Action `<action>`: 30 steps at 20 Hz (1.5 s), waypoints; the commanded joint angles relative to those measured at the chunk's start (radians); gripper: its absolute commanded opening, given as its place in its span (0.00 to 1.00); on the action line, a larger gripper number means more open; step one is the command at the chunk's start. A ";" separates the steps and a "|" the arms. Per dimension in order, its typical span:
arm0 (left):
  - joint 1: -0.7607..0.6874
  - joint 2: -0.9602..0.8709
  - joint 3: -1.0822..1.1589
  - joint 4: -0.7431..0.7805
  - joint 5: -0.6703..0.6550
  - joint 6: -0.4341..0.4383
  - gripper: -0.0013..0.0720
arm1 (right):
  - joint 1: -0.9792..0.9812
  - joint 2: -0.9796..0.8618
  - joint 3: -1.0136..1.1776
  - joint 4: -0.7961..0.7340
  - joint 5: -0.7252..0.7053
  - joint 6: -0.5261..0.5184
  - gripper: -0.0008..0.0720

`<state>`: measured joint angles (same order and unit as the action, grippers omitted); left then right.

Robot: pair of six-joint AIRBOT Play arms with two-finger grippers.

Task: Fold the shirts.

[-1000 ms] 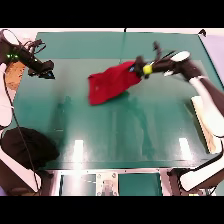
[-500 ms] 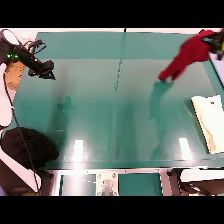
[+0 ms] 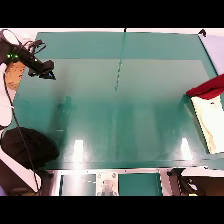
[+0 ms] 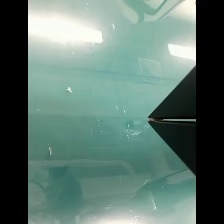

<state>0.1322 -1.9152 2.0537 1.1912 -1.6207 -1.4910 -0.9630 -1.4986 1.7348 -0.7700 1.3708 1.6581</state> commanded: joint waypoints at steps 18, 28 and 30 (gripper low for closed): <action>0.000 0.000 0.001 -0.008 -0.030 -0.001 0.04 | -0.069 0.094 -0.435 -0.900 0.261 0.269 0.05; 0.000 0.013 0.001 -0.099 -0.014 -0.013 0.04 | -0.007 0.087 -0.336 -0.700 0.216 0.245 0.60; 0.000 0.033 0.001 -0.108 -0.016 -0.031 0.04 | 0.071 0.087 -0.286 -0.629 0.191 0.218 0.07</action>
<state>0.1322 -1.8999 2.0537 1.1172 -1.6382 -1.5036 -0.9638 -1.4113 1.3827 -1.5185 1.5867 1.9095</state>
